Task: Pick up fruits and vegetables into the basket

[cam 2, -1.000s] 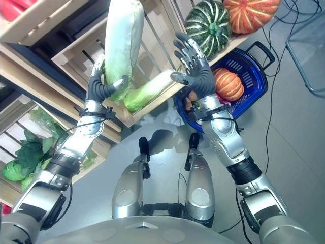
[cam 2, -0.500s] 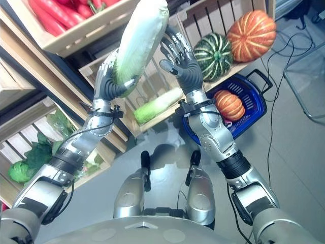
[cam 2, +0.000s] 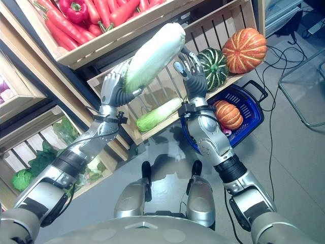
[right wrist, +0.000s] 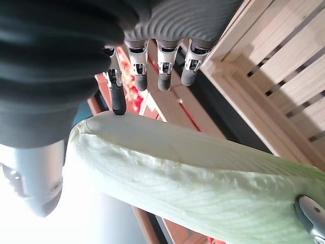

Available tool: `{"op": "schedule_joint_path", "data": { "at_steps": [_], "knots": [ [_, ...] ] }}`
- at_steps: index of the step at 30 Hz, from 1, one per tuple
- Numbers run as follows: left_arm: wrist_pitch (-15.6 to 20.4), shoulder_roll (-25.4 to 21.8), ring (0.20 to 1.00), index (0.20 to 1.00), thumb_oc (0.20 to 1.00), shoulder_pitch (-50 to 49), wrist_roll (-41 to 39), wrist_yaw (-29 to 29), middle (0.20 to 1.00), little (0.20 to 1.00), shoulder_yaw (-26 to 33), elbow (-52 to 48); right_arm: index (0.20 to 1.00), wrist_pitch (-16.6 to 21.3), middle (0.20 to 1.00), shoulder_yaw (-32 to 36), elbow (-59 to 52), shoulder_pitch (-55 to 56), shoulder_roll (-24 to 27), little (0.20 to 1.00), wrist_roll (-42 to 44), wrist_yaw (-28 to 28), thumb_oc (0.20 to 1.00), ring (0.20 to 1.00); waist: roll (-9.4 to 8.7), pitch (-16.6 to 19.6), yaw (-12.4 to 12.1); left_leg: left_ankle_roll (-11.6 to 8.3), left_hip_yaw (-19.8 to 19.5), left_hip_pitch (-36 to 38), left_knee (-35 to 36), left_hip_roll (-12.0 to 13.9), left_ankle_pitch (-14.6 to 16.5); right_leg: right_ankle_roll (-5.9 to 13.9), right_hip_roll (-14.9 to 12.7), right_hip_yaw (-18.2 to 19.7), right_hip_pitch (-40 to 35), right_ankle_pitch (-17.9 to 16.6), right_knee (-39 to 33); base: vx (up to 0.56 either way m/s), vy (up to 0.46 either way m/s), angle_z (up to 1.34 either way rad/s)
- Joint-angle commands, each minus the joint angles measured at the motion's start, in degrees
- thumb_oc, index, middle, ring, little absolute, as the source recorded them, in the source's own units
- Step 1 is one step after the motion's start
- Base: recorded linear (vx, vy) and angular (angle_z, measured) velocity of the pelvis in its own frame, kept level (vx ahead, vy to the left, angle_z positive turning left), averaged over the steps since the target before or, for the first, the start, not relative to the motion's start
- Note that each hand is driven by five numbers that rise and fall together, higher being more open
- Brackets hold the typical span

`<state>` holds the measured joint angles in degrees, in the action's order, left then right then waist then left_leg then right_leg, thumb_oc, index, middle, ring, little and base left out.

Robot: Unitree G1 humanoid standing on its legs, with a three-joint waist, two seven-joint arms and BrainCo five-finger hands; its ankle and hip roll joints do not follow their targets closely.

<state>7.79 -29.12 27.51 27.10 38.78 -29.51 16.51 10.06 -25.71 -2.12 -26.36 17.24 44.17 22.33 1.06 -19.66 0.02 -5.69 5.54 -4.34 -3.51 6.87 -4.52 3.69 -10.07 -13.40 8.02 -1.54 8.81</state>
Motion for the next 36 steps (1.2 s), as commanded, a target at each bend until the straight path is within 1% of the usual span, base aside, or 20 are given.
{"op": "schedule_joint_path", "data": {
  "at_steps": [1, 3, 4, 6, 10, 17, 20, 23, 28, 29, 31, 33, 36],
  "knots": [
    [3.1, 1.9, 0.200, 0.200, 0.200, 3.2, -1.1, 1.7, 0.200, 0.200, -4.1, -5.0, 1.000, 0.9, 1.000, -2.2, -3.2, -2.2, -4.2, 1.000, -3.3, -0.9, 1.000, 1.000, -2.67, 1.6, -0.7, -0.18, 1.3, 0.9, -2.0, 0.4, 2.8, 4.19, -4.3, 0.1, -5.6, -1.4, -4.1, 0.00, 0.000, 0.00],
    [2.3, 3.0, 0.200, 0.200, 0.200, 2.3, -6.9, 0.5, 0.200, 0.200, -3.1, -4.6, 1.000, 1.3, 1.000, -1.5, -3.8, -2.3, -4.4, 1.000, -5.2, -0.4, 1.000, 1.000, -2.68, 1.9, -0.8, -0.16, 1.2, 1.3, -1.8, 0.4, 2.8, 4.17, -4.2, 0.1, -6.0, -1.3, -4.2, 0.02, 0.003, 0.01],
    [2.3, 3.0, 0.200, 0.200, 0.200, 2.3, -7.0, 0.4, 0.200, 0.200, -3.0, -4.6, 1.000, 1.2, 1.000, -1.5, -3.8, -2.3, -4.4, 1.000, -5.2, -0.4, 1.000, 1.000, -2.67, 1.9, -0.8, -0.17, 1.2, 1.4, -1.8, 0.4, 2.8, 4.17, -4.2, 0.1, -6.0, -1.3, -4.2, 0.04, 0.004, 0.01],
    [1.6, 4.2, 0.200, 0.200, 0.200, 0.5, -12.2, -0.1, 0.200, 0.200, -1.7, -4.3, 1.000, 1.6, 1.000, -0.3, -5.3, -1.7, -4.4, 1.000, -7.4, 0.4, 1.000, 1.000, -2.73, 2.4, -0.8, -0.16, 1.1, 1.9, -1.7, 0.5, 2.9, 4.25, -4.2, 0.2, -6.4, -1.3, -4.3, 0.05, 0.006, 0.00],
    [1.2, 5.1, 0.200, 0.200, 0.200, -2.2, -15.9, 0.8, 0.200, 0.200, 0.6, -3.9, 1.000, 1.1, 1.000, 2.0, -8.3, -0.2, -3.8, 1.000, -10.4, 1.6, 1.000, 1.000, -2.69, 3.0, -0.5, -0.12, 1.3, 2.6, -1.5, 0.6, 3.1, 4.23, -4.0, 0.5, -6.8, -1.2, -4.3, 0.05, 0.012, 0.00],
    [1.7, 5.3, 0.200, 0.200, 0.200, -5.6, -17.8, 2.3, 0.200, 0.200, 4.9, -2.9, 1.000, 1.2, 1.000, 5.4, -10.5, 2.7, -2.2, 1.000, -11.0, 2.6, 1.000, 1.000, -2.47, 3.9, 0.0, -0.05, 1.6, 3.6, -1.5, 0.7, 3.3, 4.22, -3.9, 1.0, -7.5, -1.0, -4.5, 0.05, 0.018, -0.03],
    [2.0, 5.4, 0.200, 0.200, 0.200, -6.7, -18.8, 3.3, 0.200, 0.200, 6.4, -2.1, 1.000, 2.0, 1.000, 6.7, -10.8, 4.1, -1.9, 1.000, -10.8, 3.5, 1.000, 1.000, -2.29, 4.3, 0.2, -0.07, 1.8, 4.0, -1.4, 0.8, 3.3, 4.22, -3.9, 1.1, -8.0, -1.0, -4.7, 0.05, 0.024, -0.02],
    [3.4, 5.2, 0.200, 0.200, 0.200, -8.3, -20.3, 4.2, 0.200, 0.200, 8.6, -1.3, 1.000, 3.1, 1.000, 8.8, -11.3, 5.6, -1.4, 1.000, -10.5, 4.6, 1.000, 1.000, -2.10, 4.9, 0.5, -0.15, 1.9, 4.6, -1.3, 0.9, 3.4, 4.31, -4.0, 1.2, -8.4, -0.9, -4.8, 0.06, 0.024, 0.00],
    [5.6, 4.7, 0.200, 0.200, 0.200, -10.0, -18.3, 4.8, 0.200, 0.200, 10.9, -1.7, 1.000, 1.4, 1.000, 10.5, -11.3, 7.9, -1.3, 1.000, -7.4, 3.9, 1.000, 1.000, -1.94, 5.9, 0.6, -0.21, 2.0, 5.1, -1.2, 1.0, 3.6, 4.37, -4.1, 1.5, -8.8, -0.8, -4.9, 0.05, 0.015, -0.02],
    [6.3, 4.4, 0.200, 0.200, 0.200, -10.2, -17.0, 4.9, 0.200, 0.200, 11.2, -1.9, 1.000, 0.8, 1.000, 10.5, -10.9, 8.2, -1.3, 1.000, -5.1, 3.1, 1.000, 1.000, -1.94, 6.1, 0.6, -0.17, 2.1, 5.4, -1.1, 1.0, 3.6, 4.38, -4.1, 1.4, -9.0, -0.8, -5.0, 0.04, 0.004, 0.00],
    [6.9, 3.9, 0.200, 0.200, 0.200, -10.5, -14.6, 5.0, 0.200, 0.200, 11.6, -3.1, 1.000, 0.3, 1.000, 10.4, -10.4, 8.9, -1.3, 1.000, -1.5, 1.1, 1.000, 1.000, -1.95, 6.5, 0.5, -0.16, 2.2, 5.7, -0.9, 1.0, 3.6, 4.34, -4.1, 1.3, -9.3, -0.8, -5.2, 0.05, 0.000, 0.00],
    [7.3, 3.5, 0.200, 0.200, 0.200, -10.2, -12.6, 4.9, 0.200, 0.200, 11.5, -3.9, 1.000, 0.7, 1.000, 9.9, -9.5, 9.1, -1.8, 1.000, 0.8, -0.9, 1.000, 1.000, -1.98, 6.7, 0.3, -0.18, 2.1, 5.7, -0.9, 1.0, 3.6, 4.35, -4.1, 1.1, -9.6, -0.7, -5.3, 0.02, -0.003, 0.01],
    [7.2, 2.7, 0.200, 0.200, 0.200, -9.4, -9.2, 3.9, 0.200, 0.200, 10.7, -5.3, 1.000, 0.6, 1.000, 8.4, -9.0, 8.4, -2.3, 1.000, 5.6, -7.0, 1.000, 1.000, -2.04, 6.9, -0.2, -0.21, 1.9, 5.7, -0.8, 0.9, 3.6, 4.28, -4.1, 0.9, -10.0, -0.7, -5.6, 0.00, 0.000, 0.00]
  ]
}}
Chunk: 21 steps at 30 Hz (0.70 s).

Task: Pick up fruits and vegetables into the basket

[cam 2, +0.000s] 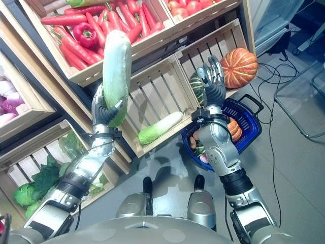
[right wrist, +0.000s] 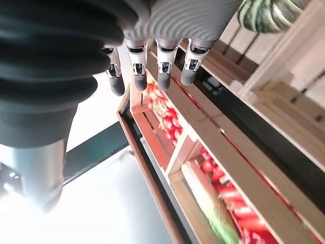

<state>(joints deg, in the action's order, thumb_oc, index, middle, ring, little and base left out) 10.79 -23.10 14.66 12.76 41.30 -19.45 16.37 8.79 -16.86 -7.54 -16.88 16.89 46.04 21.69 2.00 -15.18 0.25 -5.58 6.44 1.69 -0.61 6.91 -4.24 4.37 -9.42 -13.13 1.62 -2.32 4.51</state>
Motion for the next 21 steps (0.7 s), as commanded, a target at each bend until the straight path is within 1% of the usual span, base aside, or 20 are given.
{"op": "schedule_joint_path", "data": {
  "at_steps": [1, 4, 5, 6, 9, 12, 13, 21],
  "knots": [
    [4.3, -3.4, 0.200, 0.200, 0.200, 3.8, 6.2, 1.1, 0.200, 0.200, 0.4, -5.1, 1.000, 2.0, 1.000, -0.9, -3.4, -1.4, -2.3, 1.000, 4.1, -7.8, 1.000, 1.000, -3.02, 2.5, -0.5, -0.33, 0.9, -0.3, -3.8, 0.9, 3.3, 3.58, -4.8, 0.5, -3.6, 0.1, -1.2, 0.00, 0.000, 0.00],
    [4.3, -4.0, 0.200, 0.200, 0.200, 4.9, 9.6, -0.2, 0.200, 0.200, -1.3, -5.0, 1.000, 2.2, 1.000, -2.7, -3.3, -2.6, -2.4, 1.000, 5.1, -12.7, 1.000, 1.000, -3.09, 2.7, -0.9, -0.38, 0.6, -0.3, -3.8, 0.9, 3.3, 3.58, -4.8, 0.3, -3.8, 0.2, -1.3, 0.01, -0.011, 0.02],
    [4.1, -4.1, 0.200, 0.200, 0.200, 5.0, 9.9, -0.3, 0.200, 0.200, -1.4, -5.0, 1.000, 2.0, 1.000, -2.8, -3.4, -2.7, -2.5, 1.000, 5.4, -13.1, 1.000, 1.000, -3.10, 2.7, -0.9, -0.38, 0.6, -0.3, -3.7, 0.9, 3.3, 3.59, -4.8, 0.2, -3.9, 0.2, -1.3, 0.00, 0.000, 0.00],
    [3.8, -4.3, 0.200, 0.200, 0.200, 5.5, 11.2, -0.7, 0.200, 0.200, -2.3, -5.1, 1.000, 1.3, 1.000, -3.6, -3.5, -3.4, -2.6, 1.000, 6.4, -14.9, 1.000, 1.000, -3.15, 2.7, -1.0, -0.42, 0.6, -0.2, -3.6, 0.9, 3.3, 3.61, -4.8, 0.1, -4.0, 0.2, -1.4, 0.00, 0.000, 0.00],
    [2.6, -5.1, 0.200, 0.200, 0.200, 6.5, 13.5, -1.9, 0.200, 0.200, -4.1, -5.2, 1.000, -0.9, 1.000, -5.3, -3.3, -4.4, -2.8, 1.000, 8.2, -17.3, 1.000, 1.000, -3.21, 2.9, -1.3, -0.39, 0.4, 0.2, -3.3, 0.9, 3.3, 3.68, -4.7, 0.0, -4.3, 0.2, -1.6, 0.01, -0.011, 0.06],
    [2.0, -5.8, 0.200, 0.200, 0.200, 6.9, 15.1, -2.8, 0.200, 0.200, -5.0, -5.5, 1.000, -2.1, 1.000, -6.1, -3.1, -4.9, -2.8, 1.000, 9.3, -17.8, 1.000, 1.000, -3.26, 3.0, -1.5, -0.38, 0.3, 0.3, -3.2, 0.9, 3.3, 3.75, -4.7, -0.1, -4.4, 0.3, -1.6, 0.01, -0.011, 0.09],
    [1.2, -6.2, 0.200, 0.200, 0.200, 7.3, 16.0, -4.1, 0.200, 0.200, -6.0, -5.9, 1.000, -2.8, 1.000, -6.7, -2.8, -5.2, -2.8, 1.000, 9.4, -17.6, 1.000, 1.000, -3.33, 3.0, -1.6, -0.38, 0.3, 0.4, -3.2, 0.9, 3.3, 3.80, -4.6, -0.2, -4.5, 0.3, -1.7, 0.00, 0.000, 0.00],
    [-3.2, -6.2, 0.200, 0.200, 0.200, 10.0, 16.8, -9.2, 0.200, 0.200, -10.0, -6.7, 1.000, -3.3, 1.000, -8.3, -1.9, -6.8, -3.6, 1.000, 8.0, -16.8, 1.000, 1.000, -3.42, 2.2, -1.5, -0.20, 0.0, 0.0, -2.9, 0.9, 3.2, 3.98, -4.5, 0.0, -4.1, 0.2, -1.6, -0.03, -0.003, 0.01]
  ]
}}
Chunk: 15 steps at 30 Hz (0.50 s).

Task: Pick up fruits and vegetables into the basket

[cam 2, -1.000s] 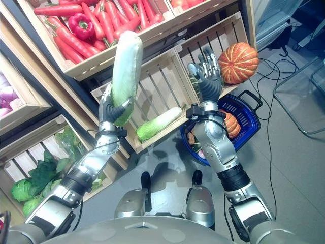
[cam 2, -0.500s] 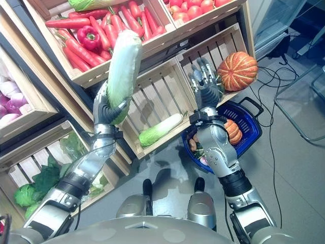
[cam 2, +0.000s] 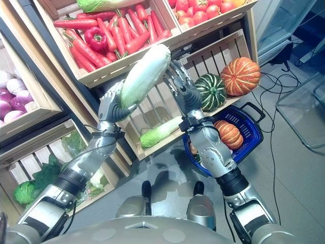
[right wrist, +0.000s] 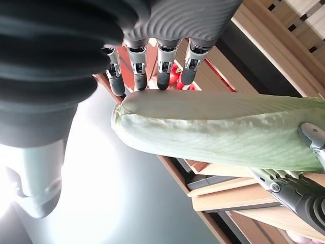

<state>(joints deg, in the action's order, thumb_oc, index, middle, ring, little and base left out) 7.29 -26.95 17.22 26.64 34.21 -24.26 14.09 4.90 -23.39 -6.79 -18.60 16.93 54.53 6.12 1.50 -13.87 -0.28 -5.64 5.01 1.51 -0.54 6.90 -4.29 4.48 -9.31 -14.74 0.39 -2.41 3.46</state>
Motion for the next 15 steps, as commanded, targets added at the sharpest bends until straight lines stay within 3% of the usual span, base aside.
{"op": "schedule_joint_path", "data": {
  "at_steps": [1, 7, 12, 15],
  "knots": [
    [-0.5, -2.1, 0.200, 0.200, 0.200, 8.2, 3.0, -2.7, 0.200, 0.200, -6.2, -4.5, 1.000, 0.4, 1.000, -2.3, -2.6, -5.7, -3.8, 1.000, -0.5, -0.9, 1.000, 1.000, -2.93, 0.6, -1.0, -0.07, 1.5, 0.1, -3.0, 0.8, 3.2, 3.87, -4.5, 1.6, -2.7, 0.3, -0.5, -0.05, 0.003, 0.01],
    [-4.4, -1.2, 0.200, 0.200, 0.200, 10.7, 5.9, -4.1, 0.200, 0.200, -9.6, -5.5, 1.000, -0.9, 1.000, -4.1, -1.8, -7.5, -4.7, 1.000, -3.5, 2.9, 1.000, 1.000, -3.00, -0.1, -1.0, -0.03, 1.5, -0.3, -2.7, 0.9, 3.1, 4.08, -4.5, 1.7, -2.3, 0.2, -0.6, -0.04, -0.001, 0.00],
    [-8.2, -0.3, 0.200, 0.200, 0.200, 13.3, 9.3, -2.6, 0.200, 0.200, -12.6, -6.1, 1.000, -1.7, 1.000, -5.1, -0.1, -9.0, -5.4, 1.000, -6.9, 11.4, 1.000, 1.000, -3.15, -0.8, -0.8, -0.04, 1.6, -0.6, -2.5, 0.8, 3.0, 4.11, -4.5, 1.7, -2.1, 0.1, -0.8, -0.04, -0.002, 0.00],
    [-8.7, 0.8, 0.200, 0.200, 0.200, 14.0, 4.8, -3.3, 0.200, 0.200, -13.3, -6.4, 1.000, -0.7, 1.000, -5.2, 1.0, -9.7, -5.8, 1.000, -9.1, 13.7, 1.000, 1.000, -3.14, -1.2, -0.8, -0.06, 1.5, -0.7, -2.5, 0.8, 2.9, 4.10, -4.5, 1.7, -2.1, 0.0, -0.8, 0.00, 0.000, 0.00]
  ]
}}
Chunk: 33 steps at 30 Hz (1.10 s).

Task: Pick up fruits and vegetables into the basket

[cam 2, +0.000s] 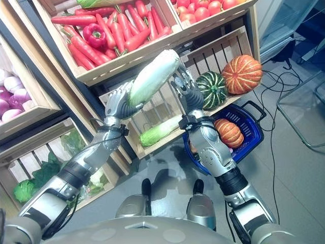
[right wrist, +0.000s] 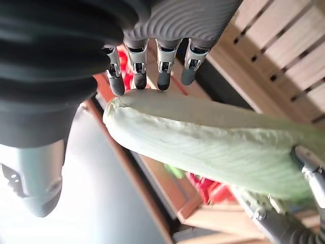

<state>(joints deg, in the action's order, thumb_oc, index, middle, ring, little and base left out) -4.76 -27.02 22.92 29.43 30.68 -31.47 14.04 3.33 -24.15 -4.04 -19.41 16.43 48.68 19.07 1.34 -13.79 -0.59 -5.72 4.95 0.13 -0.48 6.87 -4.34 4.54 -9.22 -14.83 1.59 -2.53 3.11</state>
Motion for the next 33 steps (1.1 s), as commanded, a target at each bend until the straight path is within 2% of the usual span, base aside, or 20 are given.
{"op": "schedule_joint_path", "data": {
  "at_steps": [1, 2, 3, 4, 8, 12, 13, 22, 27, 33],
  "knots": [
    [3.2, 1.5, 0.200, 0.200, 0.200, 8.3, -1.6, -0.3, 0.200, 0.200, -6.2, -6.5, 1.000, 1.4, 1.000, -4.4, -1.7, -9.1, -5.3, 1.000, -4.1, 0.5, 1.000, 1.000, -2.95, -1.4, -0.5, 0.02, 1.6, 0.6, -2.6, 0.8, 3.0, 4.05, -4.6, 1.8, -3.2, 0.1, -0.4, -0.03, 0.006, -0.01],
    [2.6, 2.4, 0.200, 0.200, 0.200, 8.2, -6.4, -0.8, 0.200, 0.200, -6.1, -6.6, 1.000, 1.8, 1.000, -4.3, -1.8, -9.4, -5.5, 1.000, -6.0, 0.7, 1.000, 1.000, -2.91, -1.6, -0.5, -0.02, 1.5, 0.5, -2.5, 0.8, 3.0, 4.08, -4.6, 1.9, -3.2, 0.1, -0.4, 0.00, 0.000, 0.00],
    [2.4, 2.5, 0.200, 0.200, 0.200, 8.2, -7.0, -0.9, 0.200, 0.200, -6.1, -6.7, 1.000, 1.9, 1.000, -4.3, -1.9, -9.4, -5.5, 1.000, -6.5, 0.7, 1.000, 1.000, -2.89, -1.7, -0.5, -0.03, 1.5, 0.5, -2.5, 0.8, 3.0, 4.09, -4.6, 1.9, -3.1, 0.1, -0.4, -0.03, 0.009, 0.00],
    [1.3, 3.6, 0.200, 0.200, 0.200, 7.9, -13.2, -1.2, 0.200, 0.200, -5.3, -7.3, 1.000, 2.2, 1.000, -3.9, -2.5, -9.7, -5.9, 1.000, -9.7, 0.6, 1.000, 1.000, -2.79, -1.8, -0.5, -0.04, 1.4, 0.5, -2.4, 0.7, 3.0, 4.15, -4.6, 2.0, -3.1, 0.1, -0.4, 0.00, 0.000, 0.00],
    [0.0, 4.4, 0.200, 0.200, 0.200, 6.6, -18.8, 0.2, 0.200, 0.200, -2.5, -8.1, 1.000, 0.6, 1.000, -2.2, -6.0, -10.4, -5.3, 1.000, -17.0, 1.6, 1.000, 1.000, -2.78, -1.8, -0.3, 0.06, 1.2, 0.9, -2.2, 0.6, 3.2, 4.29, -4.4, 2.4, -3.0, 0.2, -0.4, 0.00, 0.000, 0.00],
    [1.0, 3.5, 0.200, 0.200, 0.200, 4.3, -22.0, 1.8, 0.200, 0.200, 1.5, -8.9, 1.000, -0.6, 1.000, 0.9, -9.9, -9.8, -2.7, 1.000, -21.5, 3.3, 1.000, 1.000, -2.61, -1.2, 0.0, 0.10, 1.3, 1.2, -2.1, 0.6, 3.5, 4.37, -4.4, 2.7, -3.1, 0.4, -0.3, 0.01, 0.006, 0.00],
    [2.7, 3.0, 0.200, 0.200, 0.200, 3.0, -22.9, 2.8, 0.200, 0.200, 3.3, -8.5, 1.000, -0.2, 1.000, 2.2, -10.6, -8.9, -1.6, 1.000, -22.9, 3.9, 1.000, 1.000, -2.50, -0.9, 0.0, 0.13, 1.3, 1.5, -2.0, 0.6, 3.5, 4.36, -4.4, 2.8, -3.3, 0.5, -0.3, 0.06, 0.022, -0.01],
    [12.3, 1.7, 0.200, 0.200, 0.200, -2.7, -22.2, 7.7, 0.200, 0.200, 11.5, -7.5, 1.000, 3.3, 1.000, 10.2, -9.9, -1.8, 2.4, 1.000, -19.7, 6.5, 1.000, 1.000, -2.47, 0.4, 0.5, 0.02, 1.7, 1.8, -2.6, 0.9, 4.0, 4.23, -4.5, 3.0, -3.8, 0.7, -0.4, 0.02, 0.007, 0.00],
    [14.9, 1.6, 0.200, 0.200, 0.200, -3.3, -19.7, 9.3, 0.200, 0.200, 13.1, -8.4, 1.000, 4.3, 1.000, 11.4, -7.3, -0.5, 1.7, 1.000, -18.0, 7.9, 1.000, 1.000, -2.54, 0.5, 0.4, 0.00, 1.6, 1.9, -2.8, 0.9, 4.0, 4.11, -4.6, 3.0, -4.0, 0.6, -0.4, 0.00, 0.000, 0.00],
    [15.8, 1.6, 0.200, 0.200, 0.200, -2.5, -16.7, 8.9, 0.200, 0.200, 13.2, -9.8, 1.000, 4.2, 1.000, 10.6, -5.0, -1.3, 0.2, 1.000, -14.8, 7.5, 1.000, 1.000, -2.57, 0.8, -0.1, -0.05, 1.4, 2.2, -2.8, 0.9, 4.1, 3.96, -4.7, 2.8, -4.6, 0.6, -0.5, 0.01, -0.001, 0.00]
  ]
}}
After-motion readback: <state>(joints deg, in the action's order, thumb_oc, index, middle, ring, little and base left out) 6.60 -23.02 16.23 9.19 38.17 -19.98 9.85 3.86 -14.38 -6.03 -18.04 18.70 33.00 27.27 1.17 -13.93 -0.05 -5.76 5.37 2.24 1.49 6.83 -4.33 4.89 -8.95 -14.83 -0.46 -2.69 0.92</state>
